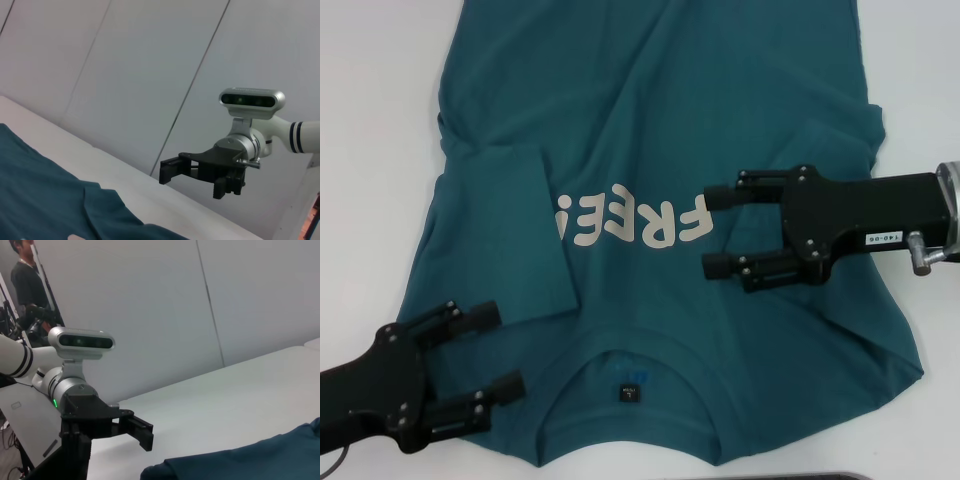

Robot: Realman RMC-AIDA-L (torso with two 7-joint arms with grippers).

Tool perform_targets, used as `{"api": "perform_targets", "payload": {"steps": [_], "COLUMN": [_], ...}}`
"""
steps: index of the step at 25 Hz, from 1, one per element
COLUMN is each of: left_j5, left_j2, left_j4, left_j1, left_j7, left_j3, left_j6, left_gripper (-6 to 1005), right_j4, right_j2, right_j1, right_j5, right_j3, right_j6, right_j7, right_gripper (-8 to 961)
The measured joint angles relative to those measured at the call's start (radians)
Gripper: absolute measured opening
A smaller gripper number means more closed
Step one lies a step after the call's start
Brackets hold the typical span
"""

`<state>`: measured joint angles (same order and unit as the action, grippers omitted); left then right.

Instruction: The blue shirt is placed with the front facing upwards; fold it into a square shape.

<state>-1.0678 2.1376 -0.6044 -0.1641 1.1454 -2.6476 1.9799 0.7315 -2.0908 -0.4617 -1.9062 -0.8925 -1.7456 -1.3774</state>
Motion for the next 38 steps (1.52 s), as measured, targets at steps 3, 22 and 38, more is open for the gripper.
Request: {"api": "perform_targets", "payload": {"steps": [3, 22, 38], "left_j5": [0.003, -0.002, -0.005], "left_j2": [0.001, 0.021, 0.018], "left_j4": [0.0, 0.014, 0.01], "left_j1": [0.0, -0.017, -0.027], "left_j7": [0.0, 0.007, 0.042], "left_j3": [0.0, -0.013, -0.03], "left_j6": [0.0, -0.003, 0.001], "left_gripper": [874, 874, 874], "right_j4": [-0.004, -0.009, -0.006], "right_j2": [0.0, 0.003, 0.004], "right_j1": [-0.003, -0.055, -0.055], "right_j5": [-0.001, 0.017, 0.015], "right_j3": [-0.003, -0.002, -0.003], "right_j6": [0.003, 0.024, 0.03], "right_j7": [0.001, 0.002, -0.009], "right_gripper": [853, 853, 853]}}
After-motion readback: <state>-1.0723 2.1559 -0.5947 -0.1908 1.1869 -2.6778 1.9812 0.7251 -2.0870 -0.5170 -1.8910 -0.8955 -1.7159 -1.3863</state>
